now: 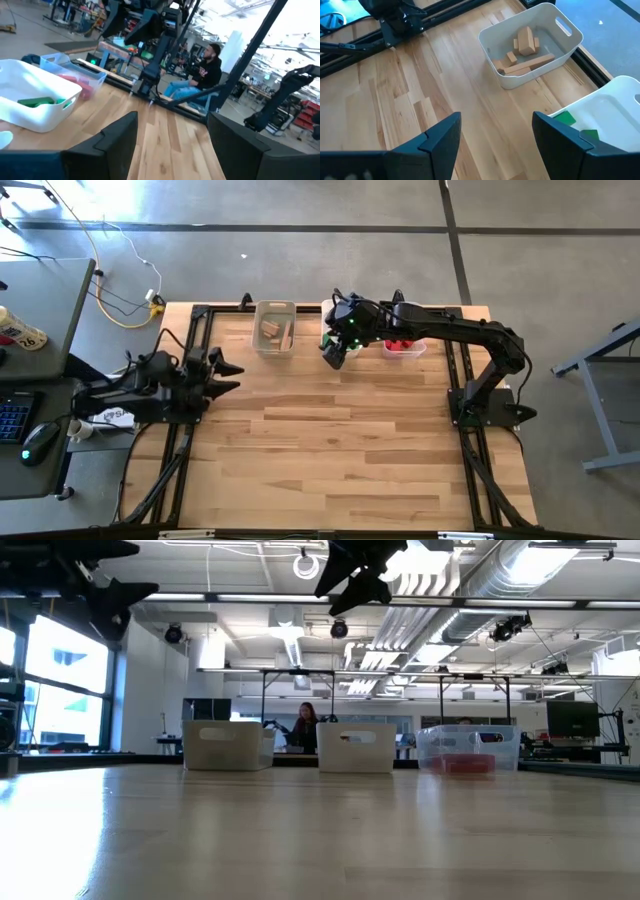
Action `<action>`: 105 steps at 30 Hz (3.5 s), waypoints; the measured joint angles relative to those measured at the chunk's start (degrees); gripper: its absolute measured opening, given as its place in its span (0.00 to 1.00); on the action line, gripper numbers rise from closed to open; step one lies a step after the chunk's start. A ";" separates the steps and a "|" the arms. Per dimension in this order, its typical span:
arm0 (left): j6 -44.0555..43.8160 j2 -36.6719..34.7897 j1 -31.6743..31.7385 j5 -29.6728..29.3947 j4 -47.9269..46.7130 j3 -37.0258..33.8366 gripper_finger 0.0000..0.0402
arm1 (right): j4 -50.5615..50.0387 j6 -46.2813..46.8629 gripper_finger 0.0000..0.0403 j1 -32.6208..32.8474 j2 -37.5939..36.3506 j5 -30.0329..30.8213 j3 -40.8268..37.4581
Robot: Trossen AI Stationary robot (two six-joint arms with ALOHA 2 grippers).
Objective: Sort & place blocks by color
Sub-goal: Return to Home Position
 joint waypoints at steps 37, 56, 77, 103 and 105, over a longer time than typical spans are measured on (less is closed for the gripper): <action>7.58 0.25 -0.08 -2.85 9.99 -12.01 0.57 | 5.32 4.44 0.58 -0.13 -18.63 3.21 -21.06; 7.58 0.25 -0.08 -2.84 9.92 -12.01 0.57 | 36.13 8.42 0.58 3.72 -50.28 6.50 -58.71; 7.58 0.25 -0.08 -2.84 9.92 -12.01 0.57 | 48.09 11.89 0.58 3.65 -77.65 -6.43 -86.25; 7.58 0.27 -0.05 -2.84 9.94 -12.01 0.57 | 47.66 11.85 0.58 3.65 -91.67 -6.42 -95.08; 7.58 0.27 -0.05 -2.84 9.94 -12.01 0.57 | 46.99 11.64 0.58 3.65 -91.65 -5.57 -95.08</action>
